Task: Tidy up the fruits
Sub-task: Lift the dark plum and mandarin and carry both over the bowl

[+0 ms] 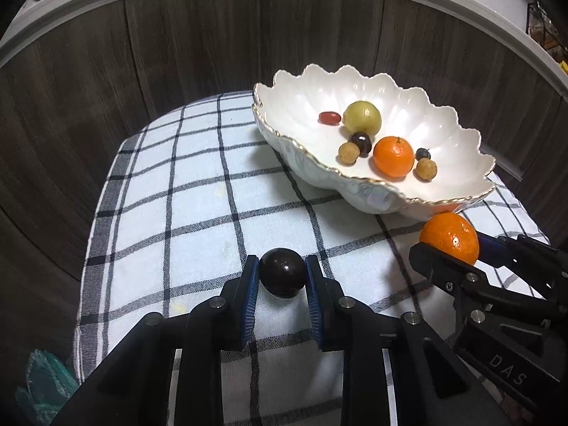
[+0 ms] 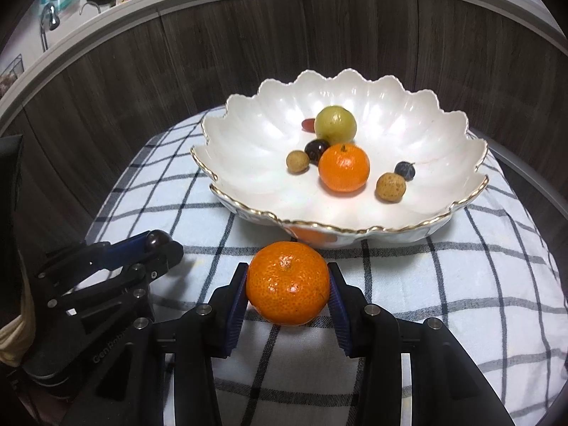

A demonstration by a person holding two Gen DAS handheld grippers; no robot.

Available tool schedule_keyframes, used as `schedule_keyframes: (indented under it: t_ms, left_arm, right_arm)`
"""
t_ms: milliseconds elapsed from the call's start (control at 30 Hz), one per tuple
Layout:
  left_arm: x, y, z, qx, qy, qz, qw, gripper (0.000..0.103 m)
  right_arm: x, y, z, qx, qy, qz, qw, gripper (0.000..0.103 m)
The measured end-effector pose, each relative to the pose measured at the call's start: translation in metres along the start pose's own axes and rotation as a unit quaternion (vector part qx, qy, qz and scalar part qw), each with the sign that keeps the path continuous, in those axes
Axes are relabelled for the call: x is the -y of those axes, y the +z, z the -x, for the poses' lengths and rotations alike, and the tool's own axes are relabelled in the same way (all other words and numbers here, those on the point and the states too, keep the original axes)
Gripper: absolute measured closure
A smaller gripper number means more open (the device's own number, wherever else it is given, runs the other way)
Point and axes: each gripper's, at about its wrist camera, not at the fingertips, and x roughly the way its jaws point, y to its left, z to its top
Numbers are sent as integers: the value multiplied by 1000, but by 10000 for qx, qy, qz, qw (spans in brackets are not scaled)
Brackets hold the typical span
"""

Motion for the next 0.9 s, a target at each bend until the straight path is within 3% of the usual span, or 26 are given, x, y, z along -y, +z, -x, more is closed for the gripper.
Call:
schedule_keyframes:
  t_ms: [900]
  left_arm:
    - [24, 22, 61, 433, 122, -76, 9990, 77]
  right_arm:
    - [2, 20, 63, 699, 178, -89, 9974, 60]
